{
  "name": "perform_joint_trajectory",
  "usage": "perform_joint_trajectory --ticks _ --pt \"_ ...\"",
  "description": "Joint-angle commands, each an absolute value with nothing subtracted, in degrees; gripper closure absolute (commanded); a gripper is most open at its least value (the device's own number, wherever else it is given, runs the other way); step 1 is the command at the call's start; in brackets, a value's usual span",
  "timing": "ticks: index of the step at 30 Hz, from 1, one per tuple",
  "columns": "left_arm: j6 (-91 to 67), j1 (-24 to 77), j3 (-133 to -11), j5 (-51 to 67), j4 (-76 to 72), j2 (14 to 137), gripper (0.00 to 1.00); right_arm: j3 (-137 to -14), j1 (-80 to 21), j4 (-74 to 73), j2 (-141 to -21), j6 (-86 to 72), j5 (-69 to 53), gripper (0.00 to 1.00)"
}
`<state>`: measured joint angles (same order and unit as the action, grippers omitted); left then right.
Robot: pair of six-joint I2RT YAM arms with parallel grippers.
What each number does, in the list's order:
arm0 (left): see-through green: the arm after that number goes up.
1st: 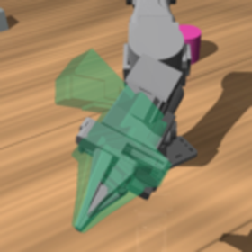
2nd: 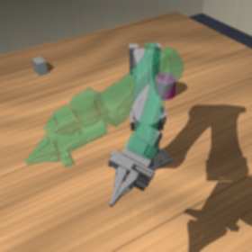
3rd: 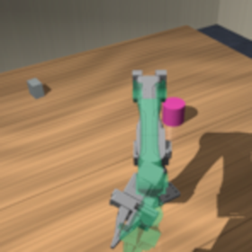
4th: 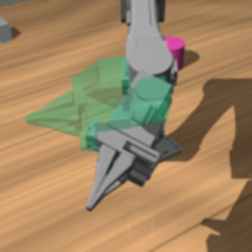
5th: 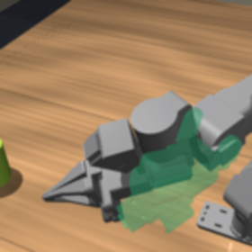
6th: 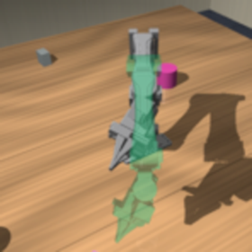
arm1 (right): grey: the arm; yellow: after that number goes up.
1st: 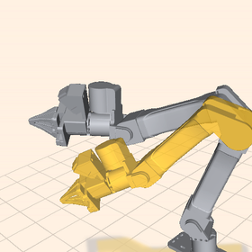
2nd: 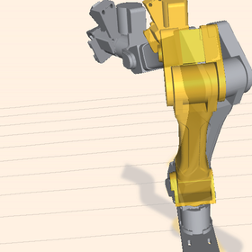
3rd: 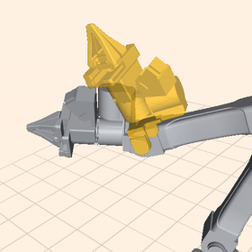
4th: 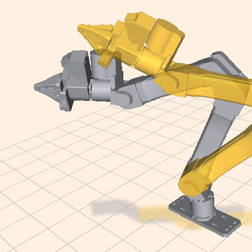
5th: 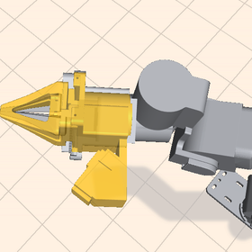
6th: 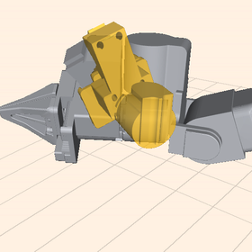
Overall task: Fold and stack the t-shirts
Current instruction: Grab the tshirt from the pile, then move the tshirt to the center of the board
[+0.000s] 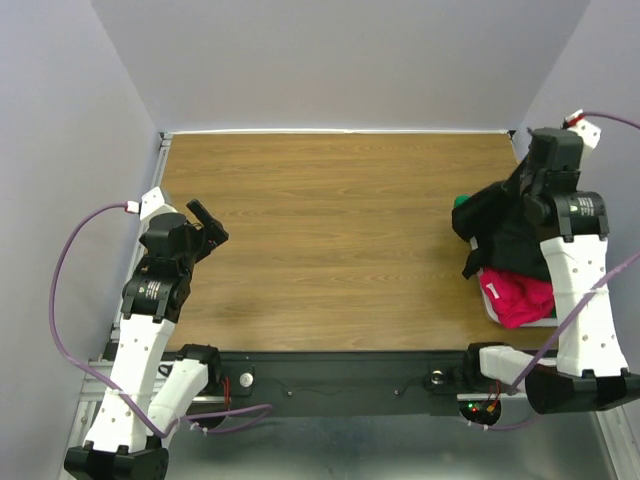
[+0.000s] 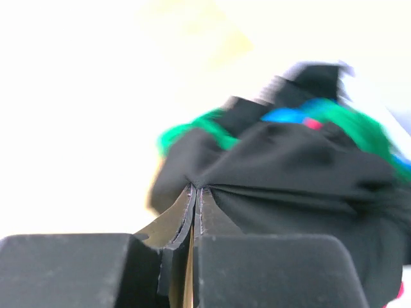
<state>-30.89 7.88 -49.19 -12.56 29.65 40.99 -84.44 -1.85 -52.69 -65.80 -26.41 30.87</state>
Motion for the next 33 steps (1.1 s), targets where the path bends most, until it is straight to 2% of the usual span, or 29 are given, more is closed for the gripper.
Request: perform_joint_trajectory --ticks 1,8,12,16,17,19,21,22,23,25,26,27,29,30,31,32,33 --pt "-30.85 7.65 -49.66 -13.71 28.74 40.08 0.01 -95.34 -1.67 -44.13 -66.35 -20.22 10.23 1.0" --pt "-30.94 7.56 -49.57 -13.54 28.92 40.08 0.01 -116.08 -1.58 -39.73 -76.71 -21.18 -17.72 1.0" --pt "-30.85 7.56 -49.48 -13.54 28.83 39.9 0.01 -127.85 -1.67 -34.12 -83.22 -27.22 -34.49 1.0" --pt "-31.02 7.47 -49.57 -13.89 28.92 40.08 0.01 -133.67 -3.77 -29.62 -89.03 -32.43 -43.06 1.0" --pt "-31.11 7.47 -49.57 -14.06 29.0 40.08 0.01 -133.68 -7.69 -29.71 -90.16 -32.0 -42.81 1.0" --pt "-31.46 7.47 -49.75 -14.59 29.18 40.17 0.01 -129.24 -17.33 -29.71 -89.57 -27.88 -38.08 1.0" --pt "-31.99 7.38 -50.01 -15.2 29.53 40.17 0.01 -123.69 -22.83 -29.79 -88.86 -24.27 -36.04 1.0" --pt "-32.17 7.3 -50.1 -15.99 29.71 40.08 0.01 -120.44 -24.68 -29.79 -88.51 -22.17 -35.25 1.0" --pt "-32.52 7.38 -50.18 -16.34 29.88 40.08 0.01 -111.97 -26.79 -29.71 -87.98 -21.37 -34.55 1.0" --pt "-34.71 7.3 -50.27 -17.4 30.76 39.82 0.01 -102.44 -26.98 -29.53 -84.65 -19.87 -26.41 1.0" --pt "-35.33 7.38 -50.1 -17.4 30.85 39.81 0.01 -96.3 -26.98 -29.44 -82.9 -19.43 -20.97 1.0" --pt "-36.72 7.38 -49.66 -17.32 31.2 39.47 0.01 -86.5 -27.07 -29.36 -79.84 -20.12 -7.61 1.0" --pt "-38.14 7.38 -48.78 -16.96 31.11 38.94 0.01 -72.94 -26.9 -29.36 -76.83 -21.35 6.0 1.0" --pt "-39.28 7.38 -47.91 -16.01 30.94 38.94 0.01 -68.86 -26.81 -29.53 -74.64 -22.4 15.72 1.0" --pt "-39.72 7.38 -47.47 -15.3 30.68 39.02 0.01 -65.95 -26.63 -29.71 -73.84 -23.11 18.86 0.99" --pt "-40.07 7.38 -46.94 -14.42 30.41 39.63 0.01 -63.74 -25.33 -29.79 -73.22 -23.9 20.81 0.93" --pt "-40.6 7.38 -45.89 -13.2 29.54 39.99 0.01 -60.24 -24.7 -29.88 -72.78 -25.04 21.87 0.55"
